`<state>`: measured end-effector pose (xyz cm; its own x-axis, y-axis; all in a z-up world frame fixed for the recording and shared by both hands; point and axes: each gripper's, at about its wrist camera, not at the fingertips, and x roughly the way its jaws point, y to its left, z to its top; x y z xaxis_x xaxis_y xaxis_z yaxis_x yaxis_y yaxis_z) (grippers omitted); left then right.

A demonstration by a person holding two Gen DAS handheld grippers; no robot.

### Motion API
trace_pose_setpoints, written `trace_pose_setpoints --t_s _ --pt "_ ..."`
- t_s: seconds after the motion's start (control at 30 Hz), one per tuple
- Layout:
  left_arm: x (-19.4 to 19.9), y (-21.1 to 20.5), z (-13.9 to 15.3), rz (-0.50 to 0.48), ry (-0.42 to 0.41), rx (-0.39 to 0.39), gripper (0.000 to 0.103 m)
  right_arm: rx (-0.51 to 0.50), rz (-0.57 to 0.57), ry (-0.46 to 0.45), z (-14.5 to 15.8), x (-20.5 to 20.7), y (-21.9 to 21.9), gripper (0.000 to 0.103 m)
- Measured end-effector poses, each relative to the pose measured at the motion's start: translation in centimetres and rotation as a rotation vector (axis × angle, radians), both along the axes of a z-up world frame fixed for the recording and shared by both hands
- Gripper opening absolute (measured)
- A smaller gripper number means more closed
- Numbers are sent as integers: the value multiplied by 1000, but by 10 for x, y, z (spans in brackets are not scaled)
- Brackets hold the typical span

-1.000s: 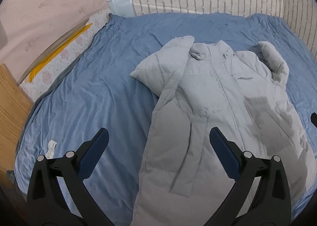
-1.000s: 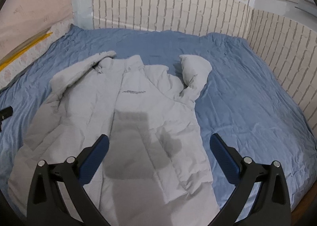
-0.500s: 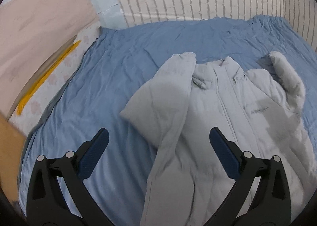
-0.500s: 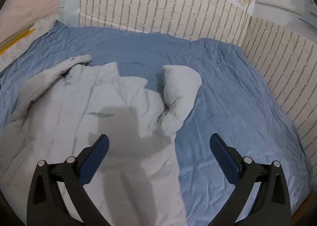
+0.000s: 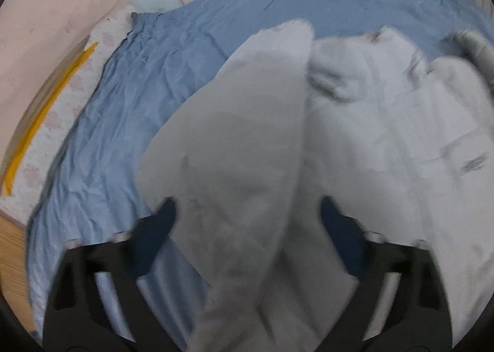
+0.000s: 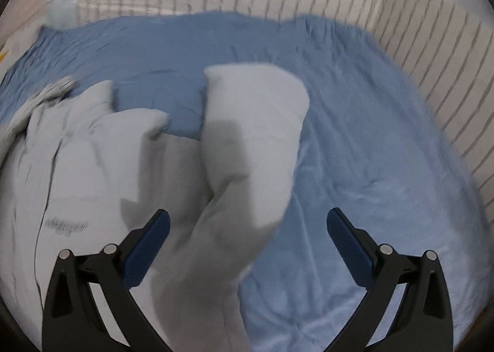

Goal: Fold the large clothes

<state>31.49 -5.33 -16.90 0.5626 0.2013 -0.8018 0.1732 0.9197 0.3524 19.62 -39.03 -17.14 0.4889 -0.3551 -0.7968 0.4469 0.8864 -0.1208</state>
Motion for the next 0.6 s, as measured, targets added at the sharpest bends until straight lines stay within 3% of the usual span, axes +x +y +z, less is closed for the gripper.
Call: trace_pose_setpoints --t_s 0.03,0.1,0.17,0.2,0.3,0.4,0.57,0.6 --pt "5 5 -3 15 9 19 63 24 -4 3 -5 8 -6 101" --pt "15 27 0 59 18 -25 64 53 -19 22 -17 30 -20 101" --pt "16 47 6 95 -1 -26 61 40 -31 38 -23 43 -27 71" --pt "15 57 10 109 -12 -25 61 51 -37 49 -25 48 -32 40" --pt "9 85 15 135 -30 -35 61 113 -67 25 -20 40 -42 20" --pt "3 117 14 171 -24 -89 61 16 -111 34 -16 18 -39 17" --pt "-3 166 -3 217 12 -228 62 12 -226 10 -21 -43 -26 17" --pt "-2 169 -8 211 12 -226 62 13 -243 14 -25 -50 -20 18"
